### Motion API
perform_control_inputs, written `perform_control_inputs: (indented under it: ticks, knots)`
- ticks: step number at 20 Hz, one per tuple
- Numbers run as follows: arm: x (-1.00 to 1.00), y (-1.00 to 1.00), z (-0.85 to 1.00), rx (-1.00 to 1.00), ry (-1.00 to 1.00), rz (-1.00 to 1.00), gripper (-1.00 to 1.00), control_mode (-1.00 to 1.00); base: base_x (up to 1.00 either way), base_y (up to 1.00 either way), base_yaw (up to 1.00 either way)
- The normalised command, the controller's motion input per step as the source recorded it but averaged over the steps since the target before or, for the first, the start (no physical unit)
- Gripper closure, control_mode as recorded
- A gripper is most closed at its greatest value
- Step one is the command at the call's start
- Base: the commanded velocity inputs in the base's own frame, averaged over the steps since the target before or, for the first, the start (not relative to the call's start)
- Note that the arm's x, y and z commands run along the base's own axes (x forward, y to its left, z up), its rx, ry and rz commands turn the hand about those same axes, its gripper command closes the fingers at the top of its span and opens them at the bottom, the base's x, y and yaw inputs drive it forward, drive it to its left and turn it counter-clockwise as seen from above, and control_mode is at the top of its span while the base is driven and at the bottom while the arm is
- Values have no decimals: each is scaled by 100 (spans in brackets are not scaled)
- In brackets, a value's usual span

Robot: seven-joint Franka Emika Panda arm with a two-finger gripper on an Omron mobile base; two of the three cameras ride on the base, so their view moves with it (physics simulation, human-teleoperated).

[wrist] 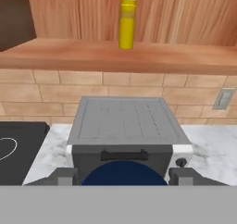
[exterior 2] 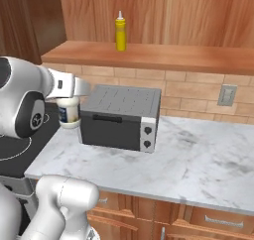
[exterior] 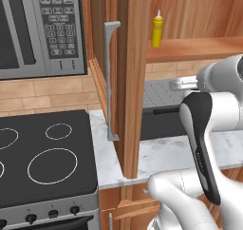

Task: Take 2 condiments from the cabinet and move them on the counter near the stove.Make sure the condiments are lined up with each other, next to each other.

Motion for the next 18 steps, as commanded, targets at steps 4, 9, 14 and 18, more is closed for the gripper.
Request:
perform_control_inputs:
  ticks: [4, 9, 14, 18]
  knots:
    - [28, -3, -49, 0, 1, 0, 100, -100, 0, 0, 0]
    - [20, -1, -76, 0, 0, 0, 100, -100, 0, 0, 0]
    - [21, -12, -62, 0, 0, 11, 100, -100, 0, 0, 0]
    - [20, 0, -42, 1, 0, 24, 100, -100, 0, 0, 0]
